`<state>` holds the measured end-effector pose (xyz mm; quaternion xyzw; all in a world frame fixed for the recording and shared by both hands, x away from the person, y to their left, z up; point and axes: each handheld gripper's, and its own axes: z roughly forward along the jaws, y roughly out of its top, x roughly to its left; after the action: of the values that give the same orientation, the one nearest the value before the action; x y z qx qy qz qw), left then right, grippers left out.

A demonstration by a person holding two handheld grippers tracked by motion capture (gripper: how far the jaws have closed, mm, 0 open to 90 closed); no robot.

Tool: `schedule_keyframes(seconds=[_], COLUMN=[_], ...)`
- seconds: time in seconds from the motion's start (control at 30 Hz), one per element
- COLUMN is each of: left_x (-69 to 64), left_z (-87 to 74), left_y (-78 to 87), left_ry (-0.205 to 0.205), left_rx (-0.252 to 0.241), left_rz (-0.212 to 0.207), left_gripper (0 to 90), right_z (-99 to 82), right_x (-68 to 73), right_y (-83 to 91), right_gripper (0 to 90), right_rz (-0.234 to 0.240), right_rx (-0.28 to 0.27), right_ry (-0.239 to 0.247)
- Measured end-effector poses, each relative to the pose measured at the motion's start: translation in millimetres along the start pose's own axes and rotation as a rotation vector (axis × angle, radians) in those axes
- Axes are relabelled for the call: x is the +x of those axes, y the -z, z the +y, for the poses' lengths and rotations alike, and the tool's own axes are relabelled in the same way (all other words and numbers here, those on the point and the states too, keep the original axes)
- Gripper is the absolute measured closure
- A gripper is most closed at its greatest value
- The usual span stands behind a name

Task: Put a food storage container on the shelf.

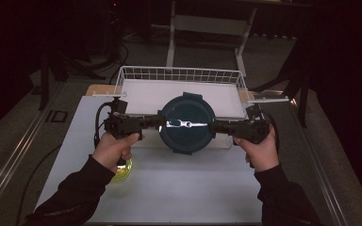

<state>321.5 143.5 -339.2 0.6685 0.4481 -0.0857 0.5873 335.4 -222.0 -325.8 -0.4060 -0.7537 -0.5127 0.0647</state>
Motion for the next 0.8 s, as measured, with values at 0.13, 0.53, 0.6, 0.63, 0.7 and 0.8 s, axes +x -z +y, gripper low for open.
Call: schedule_keyframes(seconds=[0.13, 0.53, 0.6, 0.63, 0.7, 0.8], left_x=[5.7, 27.3, 27.7, 27.4, 29.3, 33.3], left_z=[14.6, 44.5, 48.0, 49.5, 53.1, 57.0], left_y=[-1.9, -17.6, -18.7, -19.0, -19.4, -20.9], left_ry=[-0.001, 0.043, 0.039, 0.036, 0.041, 0.081], left_rx=[-0.01, -0.017, -0.02, -0.026, -0.026, -0.022], left_rz=[0.005, 0.043, 0.04, 0.043, 0.036, 0.034], left_gripper=[57.0, 56.6, 56.6, 56.6, 56.6, 56.4], right_z=[18.5, 50.0, 52.9, 53.9, 55.4, 62.1], right_x=[-3.9, -21.7, -25.6, -26.1, -26.1, -26.0], right_y=[-4.0, -17.0, -17.8, -17.8, -17.5, -18.4], right_gripper=[55.8, 55.4, 55.4, 55.4, 55.4, 55.0], right_rz=[-0.006, -0.048, -0.041, -0.04, -0.043, -0.053], right_rx=[-0.002, 0.005, 0.005, 0.003, 0.002, 0.004], right_ry=[0.0, -0.044, -0.064, -0.065, -0.068, -0.08])
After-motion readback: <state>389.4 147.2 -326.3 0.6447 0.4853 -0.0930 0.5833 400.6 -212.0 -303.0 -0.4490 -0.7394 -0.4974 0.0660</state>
